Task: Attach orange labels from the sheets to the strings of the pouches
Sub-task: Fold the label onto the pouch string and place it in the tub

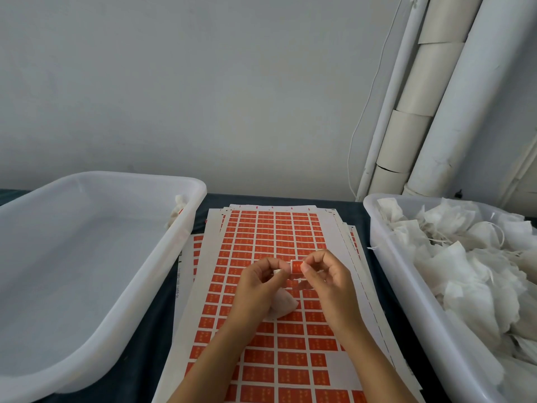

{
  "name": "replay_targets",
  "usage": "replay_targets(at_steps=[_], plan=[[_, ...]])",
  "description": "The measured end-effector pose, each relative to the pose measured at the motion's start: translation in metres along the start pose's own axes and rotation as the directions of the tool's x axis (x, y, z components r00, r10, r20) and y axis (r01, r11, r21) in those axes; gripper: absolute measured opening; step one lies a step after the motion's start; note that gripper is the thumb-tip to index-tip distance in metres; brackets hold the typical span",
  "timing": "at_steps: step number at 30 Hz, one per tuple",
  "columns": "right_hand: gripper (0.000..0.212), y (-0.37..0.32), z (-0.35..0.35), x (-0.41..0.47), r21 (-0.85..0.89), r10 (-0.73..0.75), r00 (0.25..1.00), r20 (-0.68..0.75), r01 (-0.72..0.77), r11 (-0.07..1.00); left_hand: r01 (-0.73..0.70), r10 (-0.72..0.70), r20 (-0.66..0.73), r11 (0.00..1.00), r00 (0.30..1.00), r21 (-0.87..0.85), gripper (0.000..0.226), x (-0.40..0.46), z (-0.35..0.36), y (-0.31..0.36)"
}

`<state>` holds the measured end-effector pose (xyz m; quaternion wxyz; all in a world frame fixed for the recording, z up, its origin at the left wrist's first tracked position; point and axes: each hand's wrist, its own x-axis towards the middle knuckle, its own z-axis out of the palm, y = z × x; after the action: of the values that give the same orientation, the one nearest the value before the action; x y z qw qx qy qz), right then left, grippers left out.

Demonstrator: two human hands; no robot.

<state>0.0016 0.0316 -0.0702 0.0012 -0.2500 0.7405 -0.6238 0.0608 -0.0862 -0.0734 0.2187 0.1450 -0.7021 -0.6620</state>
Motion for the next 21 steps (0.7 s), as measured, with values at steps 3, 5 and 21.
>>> replay_targets(at_steps=[3,5,21], plan=[[0.005,-0.0006,0.0001,-0.0003,0.013,0.014,1.0,-0.017,-0.014,1.0,-0.003,0.003,0.001,1.0,1.0,-0.006,0.009,-0.0006,0.0002,0.0007],[0.006,-0.0008,0.0003,-0.0002,0.01,0.019,0.999,-0.027,-0.019,1.0,0.0,0.0,0.004,1.0,1.0,-0.014,0.009,-0.0012,0.0002,0.0013],[0.011,-0.0004,0.0006,0.0005,-0.065,-0.09,0.995,-0.046,0.087,0.994,-0.021,0.029,0.072,0.994,0.997,-0.105,0.011,-0.0044,0.0012,0.0069]])
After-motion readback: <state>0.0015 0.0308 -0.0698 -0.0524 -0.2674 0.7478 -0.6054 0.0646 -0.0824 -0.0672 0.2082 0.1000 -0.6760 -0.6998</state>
